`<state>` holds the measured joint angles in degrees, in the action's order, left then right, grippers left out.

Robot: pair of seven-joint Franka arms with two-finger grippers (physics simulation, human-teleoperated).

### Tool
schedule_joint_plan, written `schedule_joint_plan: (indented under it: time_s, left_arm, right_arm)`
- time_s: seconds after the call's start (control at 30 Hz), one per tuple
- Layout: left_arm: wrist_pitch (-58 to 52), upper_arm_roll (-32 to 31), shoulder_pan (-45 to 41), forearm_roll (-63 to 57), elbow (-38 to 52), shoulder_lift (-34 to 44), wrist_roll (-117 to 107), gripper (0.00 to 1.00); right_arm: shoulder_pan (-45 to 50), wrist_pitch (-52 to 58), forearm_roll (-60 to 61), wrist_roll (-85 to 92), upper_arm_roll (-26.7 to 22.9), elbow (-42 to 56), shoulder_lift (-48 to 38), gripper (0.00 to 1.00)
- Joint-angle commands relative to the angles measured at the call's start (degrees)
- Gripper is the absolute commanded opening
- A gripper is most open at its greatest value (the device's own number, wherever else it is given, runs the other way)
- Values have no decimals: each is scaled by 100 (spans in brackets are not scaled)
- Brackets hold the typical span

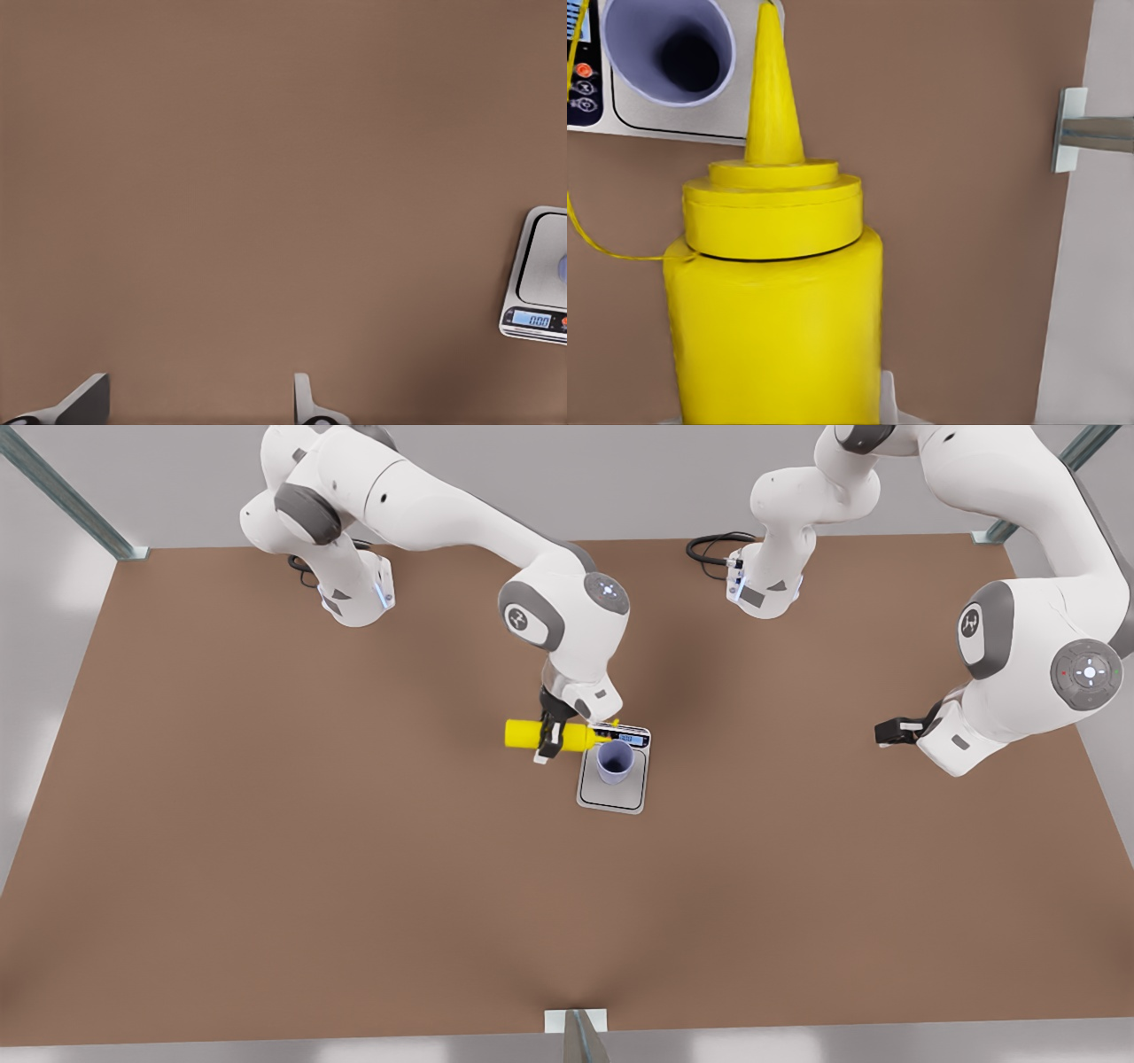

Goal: Move cup to the weight, pick up sauce bottle, pour sauce

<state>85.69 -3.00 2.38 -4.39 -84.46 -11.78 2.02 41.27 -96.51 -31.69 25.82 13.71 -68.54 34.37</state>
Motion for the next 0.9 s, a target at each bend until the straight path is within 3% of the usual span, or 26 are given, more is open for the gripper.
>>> schedule_joint_plan:
  time_s: [0.0,0.2,0.53,0.87]
  left_arm:
    - [0,-8,-1,-1,0,0,0,100]
    - [-18,-8,-1,-1,0,0,0,100]
    - [-53,-8,-1,-1,-35,0,-9,100]
    - [-123,-8,-10,-1,-35,0,0,100]
  right_arm:
    - [4,0,-39,-129,0,-10,0,51]
    - [-49,220,-13,-270,18,95,43,51]
    - [-1182,282,2702,-271,62,790,-36,51]
    - [-3169,282,6025,1627,70,746,-159,51]
